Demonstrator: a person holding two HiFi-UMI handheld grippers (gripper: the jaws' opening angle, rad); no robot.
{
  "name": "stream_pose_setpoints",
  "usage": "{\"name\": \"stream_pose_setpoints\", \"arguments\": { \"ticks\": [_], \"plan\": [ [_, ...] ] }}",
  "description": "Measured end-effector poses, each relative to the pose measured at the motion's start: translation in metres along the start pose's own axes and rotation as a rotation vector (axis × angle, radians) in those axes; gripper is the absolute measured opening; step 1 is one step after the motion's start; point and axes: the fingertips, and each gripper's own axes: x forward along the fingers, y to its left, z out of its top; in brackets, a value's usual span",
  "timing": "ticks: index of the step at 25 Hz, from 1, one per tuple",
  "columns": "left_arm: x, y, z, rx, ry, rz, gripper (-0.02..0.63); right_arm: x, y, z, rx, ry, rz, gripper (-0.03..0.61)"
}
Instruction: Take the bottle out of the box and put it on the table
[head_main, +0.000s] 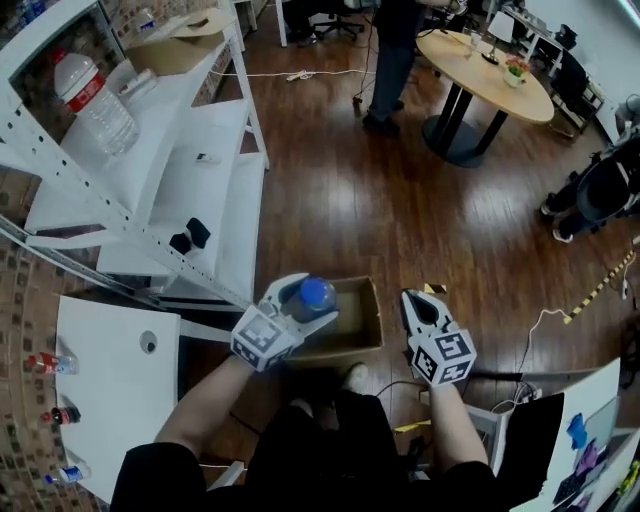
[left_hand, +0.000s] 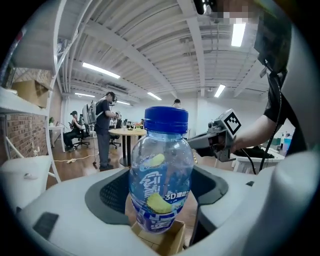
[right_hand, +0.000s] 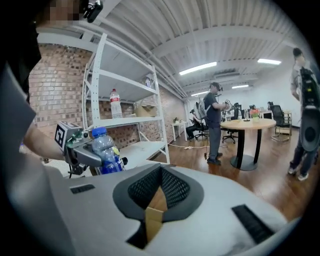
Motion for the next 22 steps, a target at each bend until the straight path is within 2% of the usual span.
{"name": "stream_pose_setpoints", "arguments": {
  "ticks": [4, 8, 11, 18, 22],
  "plan": [
    [-0.05, -0.007, 0.056, -0.007, -0.022, 0.035, 0.359, -0.024, 0.051, 0.045, -0.05, -0.01, 0.044, 0.005],
    [-0.105, -0.012, 0.075, -0.064, -0.036, 0.08, 0.359, -0.043, 0.101, 0.07, -0.059, -0.026, 0.093, 0.005],
    [-0.141, -0.005, 0.098, -0.065, -0.078, 0.132, 0.359, -0.037, 0.134, 0.089, -0.103, -0.054, 0.144, 0.005],
    [-0.22, -0.005, 0.105, -0.044, -0.106, 0.259, 0.359, -0.019, 0.219, 0.113, -0.18, -0.093, 0.299, 0.005],
    [-0.283, 0.001, 0.106, -0.032, -0.113, 0.378, 0.359, 0.004, 0.288, 0.126, -0.235, -0.091, 0.442, 0.005]
  ]
}}
